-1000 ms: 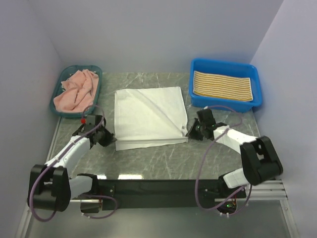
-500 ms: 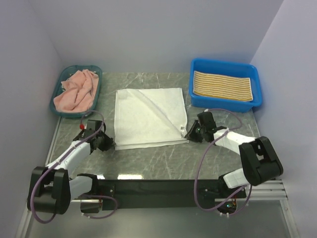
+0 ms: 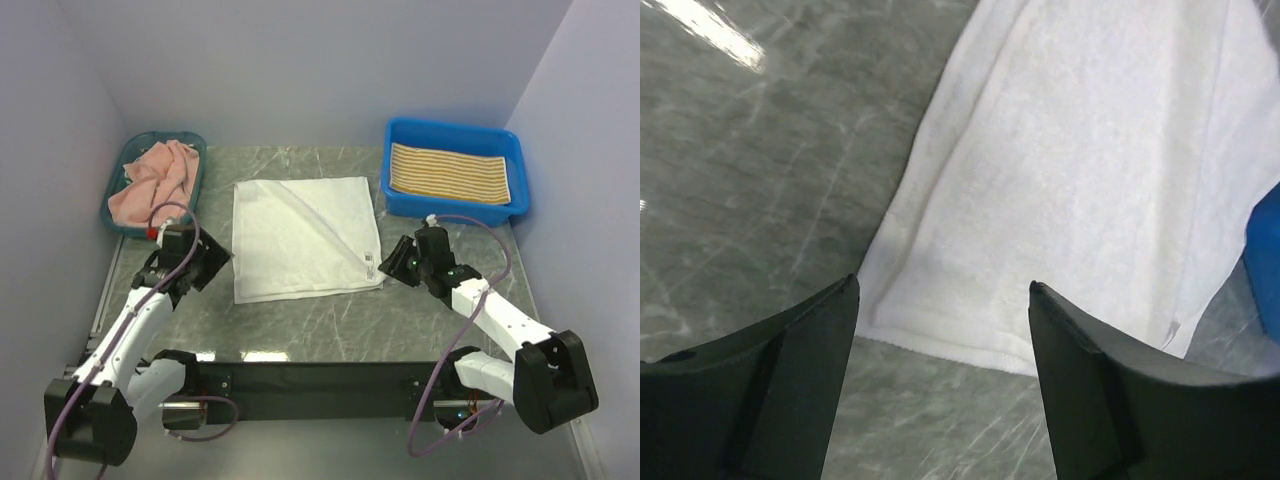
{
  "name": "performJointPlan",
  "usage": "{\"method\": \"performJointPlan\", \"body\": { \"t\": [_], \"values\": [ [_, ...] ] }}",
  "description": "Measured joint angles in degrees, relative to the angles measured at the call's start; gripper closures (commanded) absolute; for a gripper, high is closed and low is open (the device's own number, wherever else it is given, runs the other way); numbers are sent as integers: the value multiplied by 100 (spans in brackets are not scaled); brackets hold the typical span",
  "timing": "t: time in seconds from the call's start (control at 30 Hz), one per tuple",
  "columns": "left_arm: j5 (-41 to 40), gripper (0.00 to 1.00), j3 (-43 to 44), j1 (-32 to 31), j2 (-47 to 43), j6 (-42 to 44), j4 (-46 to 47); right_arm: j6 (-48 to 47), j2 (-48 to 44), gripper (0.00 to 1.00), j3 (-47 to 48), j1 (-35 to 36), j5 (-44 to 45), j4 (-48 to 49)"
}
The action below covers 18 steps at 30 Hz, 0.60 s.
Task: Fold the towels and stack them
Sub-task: Fold the towel
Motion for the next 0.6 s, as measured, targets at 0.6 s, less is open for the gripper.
{"method": "performJointPlan", "body": {
  "t": [0.6],
  "values": [
    [-557, 56, 81, -1187, 2111, 52, 363, 710, 339, 60, -1220, 0, -210, 1349]
  ]
}}
